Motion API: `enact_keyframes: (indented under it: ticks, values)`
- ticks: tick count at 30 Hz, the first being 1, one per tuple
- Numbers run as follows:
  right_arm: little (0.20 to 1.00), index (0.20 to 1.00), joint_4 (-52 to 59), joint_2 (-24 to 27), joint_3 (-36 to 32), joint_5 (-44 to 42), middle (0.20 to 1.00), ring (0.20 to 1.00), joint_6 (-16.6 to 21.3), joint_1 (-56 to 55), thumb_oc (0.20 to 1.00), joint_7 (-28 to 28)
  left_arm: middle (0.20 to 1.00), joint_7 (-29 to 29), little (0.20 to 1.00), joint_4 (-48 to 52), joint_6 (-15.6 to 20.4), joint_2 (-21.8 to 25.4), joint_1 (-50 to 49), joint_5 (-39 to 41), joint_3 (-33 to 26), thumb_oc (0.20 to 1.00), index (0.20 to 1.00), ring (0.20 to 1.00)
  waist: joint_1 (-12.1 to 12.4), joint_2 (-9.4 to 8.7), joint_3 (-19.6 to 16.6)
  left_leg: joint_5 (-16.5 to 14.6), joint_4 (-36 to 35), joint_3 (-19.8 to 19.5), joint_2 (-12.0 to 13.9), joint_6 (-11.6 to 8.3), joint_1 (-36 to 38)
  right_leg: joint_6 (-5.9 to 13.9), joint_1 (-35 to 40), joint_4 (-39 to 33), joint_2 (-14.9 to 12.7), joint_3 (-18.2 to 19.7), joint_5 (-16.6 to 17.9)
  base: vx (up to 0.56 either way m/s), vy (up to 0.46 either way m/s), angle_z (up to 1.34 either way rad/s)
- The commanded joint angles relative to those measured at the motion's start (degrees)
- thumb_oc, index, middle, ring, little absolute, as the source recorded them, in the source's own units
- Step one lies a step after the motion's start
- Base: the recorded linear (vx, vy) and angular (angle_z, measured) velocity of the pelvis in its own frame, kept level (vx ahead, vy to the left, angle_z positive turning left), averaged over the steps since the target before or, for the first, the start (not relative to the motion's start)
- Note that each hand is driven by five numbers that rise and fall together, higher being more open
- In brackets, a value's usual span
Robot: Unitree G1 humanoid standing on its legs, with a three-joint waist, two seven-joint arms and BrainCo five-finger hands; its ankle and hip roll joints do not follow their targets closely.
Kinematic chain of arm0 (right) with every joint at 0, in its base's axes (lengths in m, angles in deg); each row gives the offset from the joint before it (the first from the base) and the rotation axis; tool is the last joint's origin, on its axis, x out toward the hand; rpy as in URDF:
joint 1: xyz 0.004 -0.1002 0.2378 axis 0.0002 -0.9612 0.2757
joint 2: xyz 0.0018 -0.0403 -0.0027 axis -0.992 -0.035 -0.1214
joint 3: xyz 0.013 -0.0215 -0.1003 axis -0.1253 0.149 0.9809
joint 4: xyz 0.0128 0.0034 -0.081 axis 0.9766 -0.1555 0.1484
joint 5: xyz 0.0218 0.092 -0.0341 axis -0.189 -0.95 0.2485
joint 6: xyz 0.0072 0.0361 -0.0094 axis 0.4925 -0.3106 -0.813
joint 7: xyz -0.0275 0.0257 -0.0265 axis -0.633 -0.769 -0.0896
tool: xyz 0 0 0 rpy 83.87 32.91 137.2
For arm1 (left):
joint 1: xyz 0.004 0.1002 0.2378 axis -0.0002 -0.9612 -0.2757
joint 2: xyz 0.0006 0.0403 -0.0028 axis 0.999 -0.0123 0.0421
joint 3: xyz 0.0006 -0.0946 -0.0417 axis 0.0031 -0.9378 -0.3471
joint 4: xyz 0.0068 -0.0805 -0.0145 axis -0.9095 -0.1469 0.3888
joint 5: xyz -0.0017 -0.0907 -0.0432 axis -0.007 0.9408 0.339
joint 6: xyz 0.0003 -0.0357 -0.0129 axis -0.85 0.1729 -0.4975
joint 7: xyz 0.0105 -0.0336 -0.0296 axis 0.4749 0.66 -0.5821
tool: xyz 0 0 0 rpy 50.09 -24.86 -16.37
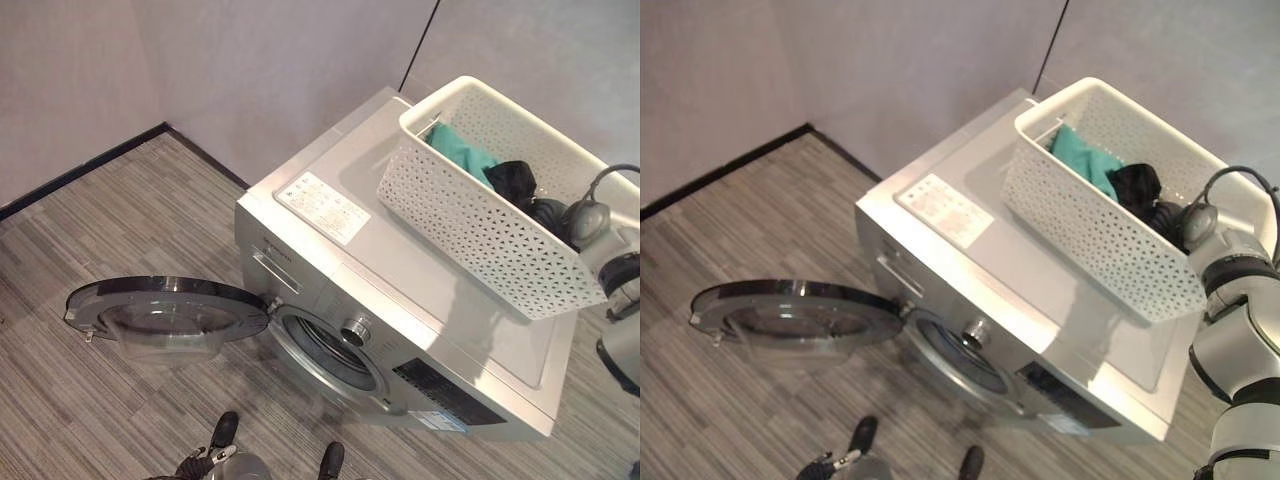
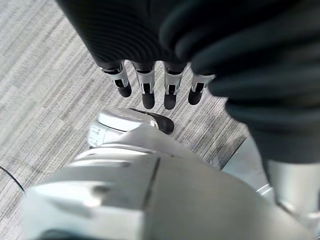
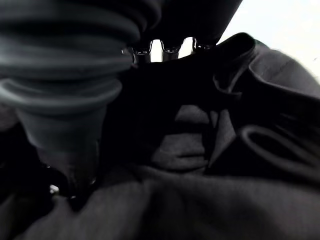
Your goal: Grab the laundry basket,head to the washer,open it,put in the laundry and shut it.
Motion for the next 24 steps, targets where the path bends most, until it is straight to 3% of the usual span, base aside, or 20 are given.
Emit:
enact_keyframes:
  ticks: [1,2,3,4,5,6,7,8,11,15,24]
  values:
    - [1.000,1.000,3.5,1.5,4.6,0.3,1.000,1.000,-0.6,0.9,1.000,-3.5,1.000,1.1,1.000,-3.5,-0.2,-0.4,1.6,-1.3,3.2,1.000,1.000,1.000,1.7,0.10,3.0,3.8,-1.4,2.7,4.0,0.69,3.9,3.17,-1.0,5.0,-4.0,1.2,-4.2,0.00,0.000,0.00]
    - [1.000,1.000,7.4,2.1,6.0,-1.1,1.000,1.000,-0.5,0.1,1.000,-5.6,1.000,1.1,1.000,-3.7,-0.2,-0.5,1.6,-1.8,2.9,1.000,1.000,1.000,1.4,0.20,2.9,3.7,-1.5,3.0,4.1,0.70,4.1,3.16,-0.9,4.8,-4.0,1.4,-4.1,0.00,0.000,0.00]
    - [0.912,0.912,7.5,2.2,6.1,-1.1,0.912,0.912,-0.5,0.1,0.912,-5.6,1.000,1.1,1.000,-3.7,-0.2,-0.6,1.6,-1.8,2.9,1.000,1.000,1.000,1.4,0.23,2.9,3.6,-1.5,3.0,4.1,0.70,4.2,3.16,-0.9,4.8,-4.0,1.4,-4.1,0.00,0.000,0.00]
    - [0.755,0.755,11.8,3.0,7.4,-2.5,0.755,0.755,-0.4,-0.4,0.755,-7.7,1.000,1.2,1.000,-3.7,-0.1,-0.9,1.6,-2.2,2.8,1.000,1.000,1.000,1.2,0.32,2.7,3.6,-1.5,3.3,4.2,0.72,4.6,3.23,-0.7,4.7,-4.0,1.6,-4.1,0.00,0.024,-0.03]
    - [0.536,0.536,14.0,3.6,8.1,-3.7,0.536,0.536,-0.3,-0.8,0.536,-8.6,1.000,1.2,1.000,-3.6,-0.1,-1.0,1.6,-2.3,2.8,1.000,1.000,1.000,1.0,0.35,2.5,3.5,-1.4,3.5,4.2,0.70,4.9,3.27,-0.5,4.7,-4.1,1.6,-4.0,0.00,0.024,-0.06]
    - [0.536,0.536,14.1,3.7,8.1,-3.8,0.536,0.536,-0.4,-0.8,0.536,-8.6,1.000,1.2,1.000,-3.6,-0.1,-1.1,1.6,-2.3,2.8,1.000,1.000,1.000,1.0,0.39,2.6,3.5,-1.5,3.5,4.2,0.70,4.9,3.27,-0.5,4.7,-4.1,1.6,-4.0,0.01,0.023,-0.09]
    - [0.420,0.420,16.0,4.2,8.7,-4.5,0.420,0.420,-0.3,-1.0,0.420,-9.2,1.000,1.2,1.000,-3.4,0.1,-1.2,1.7,-2.5,2.7,1.000,1.000,1.000,0.9,0.46,2.4,3.4,-1.5,3.7,4.2,0.67,5.4,3.35,-0.2,4.6,-4.1,1.6,-4.0,0.02,0.032,-0.13]
    - [0.219,0.219,18.8,5.0,9.4,-5.8,0.219,0.219,0.3,-1.0,0.219,-9.5,1.000,1.1,1.000,-3.3,0.2,-1.4,1.9,-2.7,2.7,1.000,1.000,1.000,0.6,0.53,2.0,3.2,-1.6,3.8,4.2,0.63,6.0,3.42,0.3,4.6,-4.2,1.6,-4.1,0.02,0.032,-0.16]
    - [0.200,0.200,20.3,5.8,9.6,-6.9,0.200,0.200,1.0,-0.5,0.200,-8.9,1.000,1.0,1.000,-3.2,0.4,-1.6,2.1,-2.9,2.7,1.000,1.000,1.000,0.4,0.61,1.6,3.1,-1.6,4.0,4.1,0.56,6.7,3.54,0.9,4.4,-4.3,1.6,-4.0,0.01,0.038,-0.10]
    - [0.200,0.200,16.2,4.1,4.4,-6.9,0.200,0.200,3.1,1.7,0.200,-1.2,1.000,-0.2,1.000,-4.9,0.5,-1.6,2.4,-4.4,2.2,1.000,1.000,1.000,-0.2,0.61,0.2,2.1,-1.7,4.8,3.8,0.70,8.2,3.96,1.9,4.1,-4.8,2.2,-3.9,0.01,0.029,-0.03]
    - [0.200,0.200,14.3,3.9,-0.7,-7.0,0.200,0.200,3.3,4.5,0.200,3.6,1.000,-0.6,1.000,-7.7,0.0,-0.6,1.8,-6.7,0.8,1.000,1.000,1.000,-1.2,0.04,-1.7,0.1,-1.8,5.5,2.9,1.19,10.1,4.06,3.5,4.6,-5.6,2.7,-4.3,0.00,0.020,-0.05]
